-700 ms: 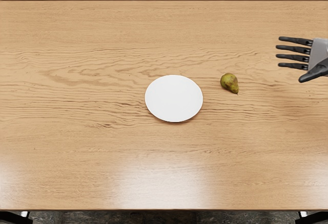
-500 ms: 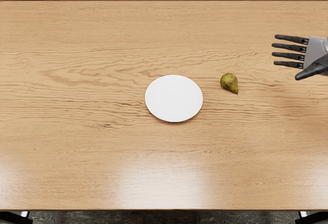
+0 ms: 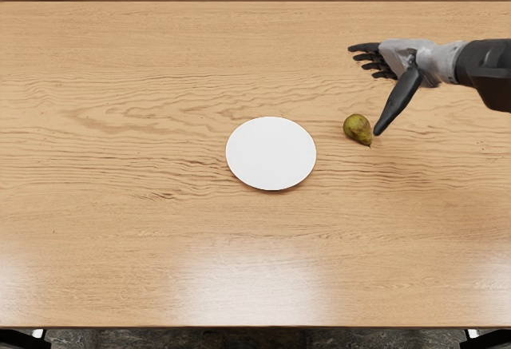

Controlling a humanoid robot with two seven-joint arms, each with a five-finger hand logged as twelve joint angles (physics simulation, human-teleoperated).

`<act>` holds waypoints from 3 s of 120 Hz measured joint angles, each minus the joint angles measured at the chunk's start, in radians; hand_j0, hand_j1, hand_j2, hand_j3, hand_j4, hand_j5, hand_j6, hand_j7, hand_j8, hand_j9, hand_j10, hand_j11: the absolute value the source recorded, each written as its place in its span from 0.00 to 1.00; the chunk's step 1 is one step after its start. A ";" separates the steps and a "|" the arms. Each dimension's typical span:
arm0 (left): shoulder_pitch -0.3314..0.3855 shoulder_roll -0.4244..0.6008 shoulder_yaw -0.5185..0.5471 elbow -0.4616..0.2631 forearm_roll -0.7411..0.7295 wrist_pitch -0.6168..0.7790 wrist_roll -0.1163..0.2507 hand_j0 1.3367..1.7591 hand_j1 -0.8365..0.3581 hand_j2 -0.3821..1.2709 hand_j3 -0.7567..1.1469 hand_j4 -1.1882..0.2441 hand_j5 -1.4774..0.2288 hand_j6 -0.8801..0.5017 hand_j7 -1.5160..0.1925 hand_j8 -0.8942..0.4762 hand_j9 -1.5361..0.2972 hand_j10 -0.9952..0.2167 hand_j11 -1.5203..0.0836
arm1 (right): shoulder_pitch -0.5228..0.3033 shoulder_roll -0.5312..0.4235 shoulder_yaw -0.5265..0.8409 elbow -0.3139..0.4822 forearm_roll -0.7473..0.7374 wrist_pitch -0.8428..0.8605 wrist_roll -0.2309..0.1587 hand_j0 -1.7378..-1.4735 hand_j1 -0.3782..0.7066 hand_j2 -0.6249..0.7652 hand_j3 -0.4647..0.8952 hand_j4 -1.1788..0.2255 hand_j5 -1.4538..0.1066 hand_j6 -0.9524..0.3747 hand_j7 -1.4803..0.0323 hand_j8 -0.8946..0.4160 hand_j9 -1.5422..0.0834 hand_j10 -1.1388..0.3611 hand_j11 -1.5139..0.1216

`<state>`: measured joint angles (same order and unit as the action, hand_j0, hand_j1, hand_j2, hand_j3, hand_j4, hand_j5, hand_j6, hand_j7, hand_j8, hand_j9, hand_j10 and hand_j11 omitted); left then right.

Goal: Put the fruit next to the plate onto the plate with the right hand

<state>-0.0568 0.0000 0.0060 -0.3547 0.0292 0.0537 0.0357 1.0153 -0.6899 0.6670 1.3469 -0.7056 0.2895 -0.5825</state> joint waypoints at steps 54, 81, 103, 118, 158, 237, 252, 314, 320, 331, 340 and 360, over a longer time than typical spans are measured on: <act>-0.001 0.000 -0.001 0.000 0.000 0.000 0.000 0.76 0.97 0.23 0.40 0.82 0.85 0.62 0.87 0.64 0.82 0.81 0.93 | -0.004 0.213 -0.319 -0.032 -0.433 -0.570 -0.028 0.30 0.03 0.45 0.34 0.84 0.93 0.71 0.98 0.68 0.95 0.76 0.93; -0.001 0.000 -0.001 0.000 0.000 0.000 0.000 0.76 0.97 0.23 0.40 0.82 0.85 0.62 0.87 0.64 0.82 0.81 0.93 | -0.022 0.293 -0.385 -0.131 -0.444 -0.698 -0.028 0.30 0.03 0.45 0.34 0.84 0.93 0.72 0.98 0.68 0.95 0.76 0.93; 0.000 0.000 0.000 0.000 0.000 0.000 0.000 0.76 0.97 0.23 0.40 0.82 0.85 0.62 0.87 0.64 0.82 0.81 0.93 | -0.040 0.307 -0.392 -0.166 -0.439 -0.710 -0.028 0.30 0.06 0.45 0.34 0.82 0.91 0.69 0.95 0.66 0.92 0.74 0.90; 0.000 0.000 0.000 0.000 0.000 0.000 0.000 0.76 0.97 0.23 0.40 0.82 0.85 0.62 0.87 0.64 0.82 0.81 0.93 | -0.039 0.310 -0.393 -0.181 -0.437 -0.706 -0.028 0.30 0.13 0.44 0.34 0.77 0.85 0.65 0.90 0.61 0.87 0.70 0.85; 0.001 0.000 0.000 0.000 0.000 0.000 0.000 0.76 0.97 0.23 0.40 0.82 0.85 0.62 0.87 0.64 0.82 0.81 0.93 | -0.044 0.367 -0.393 -0.263 -0.434 -0.698 -0.028 0.30 0.25 0.42 0.34 0.69 0.76 0.56 0.80 0.52 0.78 0.62 0.76; 0.003 0.000 0.000 0.000 0.000 0.000 0.000 0.76 0.97 0.23 0.40 0.82 0.85 0.62 0.87 0.64 0.82 0.81 0.93 | -0.061 0.387 -0.393 -0.293 -0.420 -0.701 -0.028 0.30 0.44 0.40 0.34 0.57 0.62 0.44 0.66 0.40 0.65 0.51 0.63; 0.003 0.000 0.000 0.000 0.000 0.000 0.000 0.76 0.97 0.23 0.40 0.82 0.85 0.62 0.87 0.64 0.82 0.81 0.93 | -0.066 0.386 -0.394 -0.294 -0.400 -0.702 -0.028 0.30 0.47 0.39 0.34 0.55 0.60 0.41 0.63 0.37 0.63 0.49 0.61; 0.003 0.000 0.000 0.000 0.000 0.000 0.000 0.76 0.97 0.23 0.40 0.82 0.85 0.62 0.87 0.64 0.82 0.81 0.93 | -0.071 0.388 -0.392 -0.295 -0.373 -0.684 -0.031 0.23 0.54 0.33 0.47 0.41 0.51 0.42 0.50 0.43 0.45 0.66 0.37; 0.003 0.000 0.000 0.000 0.000 0.000 0.000 0.76 0.97 0.23 0.40 0.82 0.85 0.62 0.87 0.64 0.82 0.81 0.93 | -0.070 0.388 -0.392 -0.295 -0.369 -0.682 -0.032 0.21 0.55 0.32 0.48 0.39 0.50 0.43 0.48 0.45 0.43 0.68 0.35; 0.003 0.000 0.000 0.000 0.000 0.000 0.000 0.76 0.97 0.23 0.40 0.82 0.85 0.62 0.87 0.64 0.82 0.81 0.93 | -0.066 0.387 -0.391 -0.295 -0.359 -0.680 -0.032 0.30 0.56 0.38 0.33 0.37 0.49 0.45 0.46 0.44 0.45 0.68 0.35; 0.003 0.000 0.000 0.000 0.000 0.000 0.000 0.76 0.97 0.23 0.40 0.82 0.85 0.62 0.87 0.64 0.82 0.81 0.93 | -0.062 0.387 -0.387 -0.295 -0.349 -0.678 -0.031 0.30 0.57 0.45 0.34 0.37 0.46 0.43 0.45 0.41 0.44 0.62 0.40; 0.003 0.000 0.000 0.000 0.000 0.000 0.000 0.76 0.97 0.23 0.40 0.82 0.85 0.62 0.87 0.64 0.82 0.81 0.93 | -0.029 0.380 -0.382 -0.295 -0.304 -0.662 -0.030 0.31 0.57 0.52 0.34 0.38 0.43 0.39 0.44 0.37 0.44 0.46 0.41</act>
<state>-0.0537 0.0000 0.0060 -0.3548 0.0292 0.0537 0.0358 0.9867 -0.3096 0.2852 1.0521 -1.0096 -0.3721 -0.6125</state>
